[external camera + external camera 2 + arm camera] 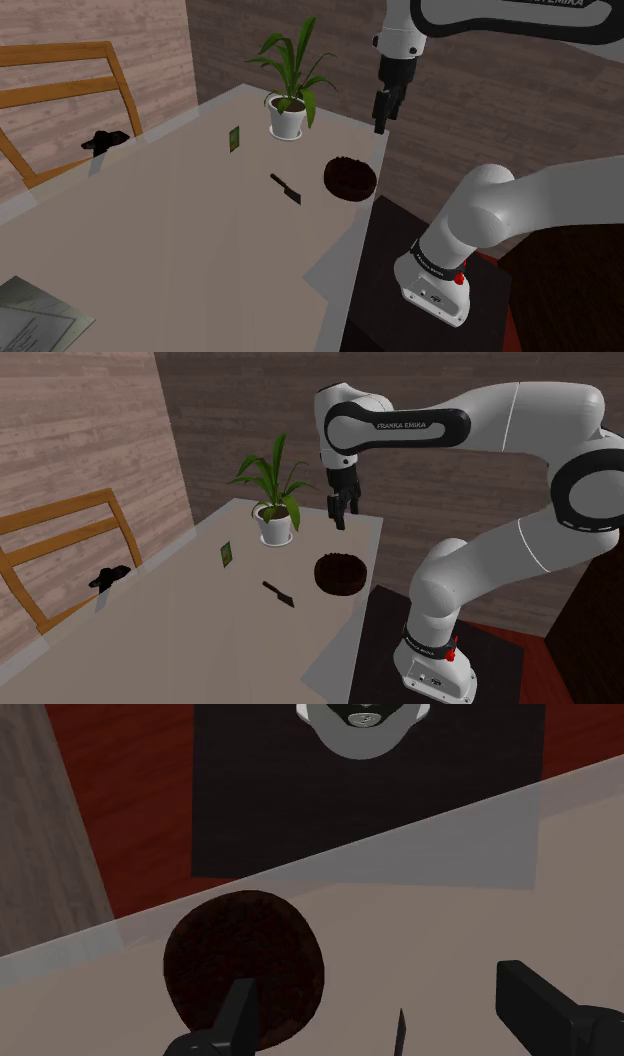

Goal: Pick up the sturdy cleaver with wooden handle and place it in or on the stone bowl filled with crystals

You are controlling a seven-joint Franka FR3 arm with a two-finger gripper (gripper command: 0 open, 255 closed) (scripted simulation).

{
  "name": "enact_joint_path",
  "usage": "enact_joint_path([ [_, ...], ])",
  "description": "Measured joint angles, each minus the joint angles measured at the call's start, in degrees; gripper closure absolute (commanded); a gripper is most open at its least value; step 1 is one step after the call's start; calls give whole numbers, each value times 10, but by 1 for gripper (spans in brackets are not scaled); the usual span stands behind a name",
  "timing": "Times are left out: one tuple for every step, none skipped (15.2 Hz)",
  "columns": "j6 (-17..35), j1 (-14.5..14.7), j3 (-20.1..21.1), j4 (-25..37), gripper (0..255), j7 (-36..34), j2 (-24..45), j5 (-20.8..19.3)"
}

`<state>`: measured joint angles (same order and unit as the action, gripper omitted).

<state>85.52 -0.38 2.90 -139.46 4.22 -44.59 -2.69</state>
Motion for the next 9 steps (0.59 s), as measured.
enact_joint_path([
  [0,0,0,0,0,0,0,0],
  [9,-1,0,-4,0,-2,5,0],
  [24,0,2,-13,0,-7,10,4],
  [41,0,5,-15,0,-12,23,7],
  [64,-1,5,-26,0,-16,34,8],
  [85,-2,7,-30,0,-21,49,10],
  [109,0,12,-37,0,-30,65,15],
  [131,-2,12,-42,0,-32,79,16],
  [153,-1,15,-52,0,-38,90,19],
])
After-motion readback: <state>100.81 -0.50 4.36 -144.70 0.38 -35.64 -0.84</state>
